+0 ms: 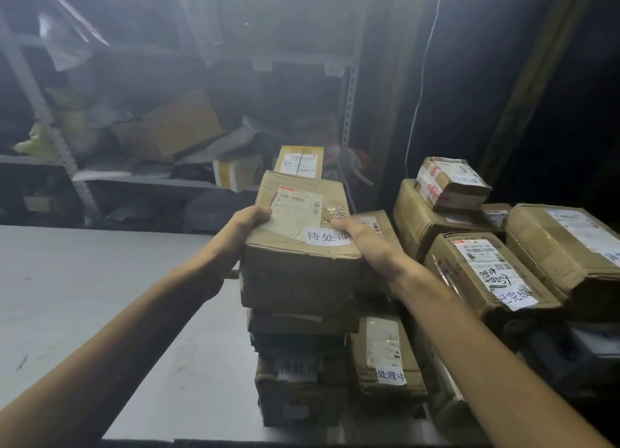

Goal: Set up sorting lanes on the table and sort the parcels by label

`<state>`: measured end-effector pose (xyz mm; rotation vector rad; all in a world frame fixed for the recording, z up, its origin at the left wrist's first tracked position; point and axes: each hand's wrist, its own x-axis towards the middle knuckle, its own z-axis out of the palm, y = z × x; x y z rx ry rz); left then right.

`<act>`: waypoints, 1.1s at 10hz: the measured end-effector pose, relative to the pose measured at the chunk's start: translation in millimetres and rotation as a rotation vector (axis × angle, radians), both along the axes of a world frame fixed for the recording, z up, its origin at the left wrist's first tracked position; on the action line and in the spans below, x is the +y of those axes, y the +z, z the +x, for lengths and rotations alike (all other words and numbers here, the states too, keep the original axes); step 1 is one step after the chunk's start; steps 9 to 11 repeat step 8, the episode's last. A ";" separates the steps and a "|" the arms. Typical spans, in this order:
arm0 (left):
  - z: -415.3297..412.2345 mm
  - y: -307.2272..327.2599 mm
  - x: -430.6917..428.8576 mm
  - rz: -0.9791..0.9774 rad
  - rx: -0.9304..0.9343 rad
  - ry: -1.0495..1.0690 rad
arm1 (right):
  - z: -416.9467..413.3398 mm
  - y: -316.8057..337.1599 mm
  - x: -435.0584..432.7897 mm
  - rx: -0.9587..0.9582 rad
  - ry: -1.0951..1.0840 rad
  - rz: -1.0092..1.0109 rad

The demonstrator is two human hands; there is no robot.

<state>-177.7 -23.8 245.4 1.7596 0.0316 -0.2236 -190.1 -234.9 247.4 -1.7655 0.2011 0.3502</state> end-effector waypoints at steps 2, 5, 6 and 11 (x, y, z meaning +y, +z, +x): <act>-15.0 10.7 -12.8 -0.058 -0.028 0.027 | -2.2 -4.9 -3.3 -0.001 0.001 0.040; -24.3 -10.5 -8.8 -0.090 -0.052 0.176 | -25.4 -3.1 -3.0 -0.096 -0.034 0.040; -39.7 -3.1 -18.8 -0.118 -0.124 0.181 | -36.6 -2.7 -10.2 -0.136 -0.019 0.046; -26.7 -29.0 -1.4 0.051 -0.366 0.306 | -62.6 6.6 -51.9 -0.208 0.039 -0.018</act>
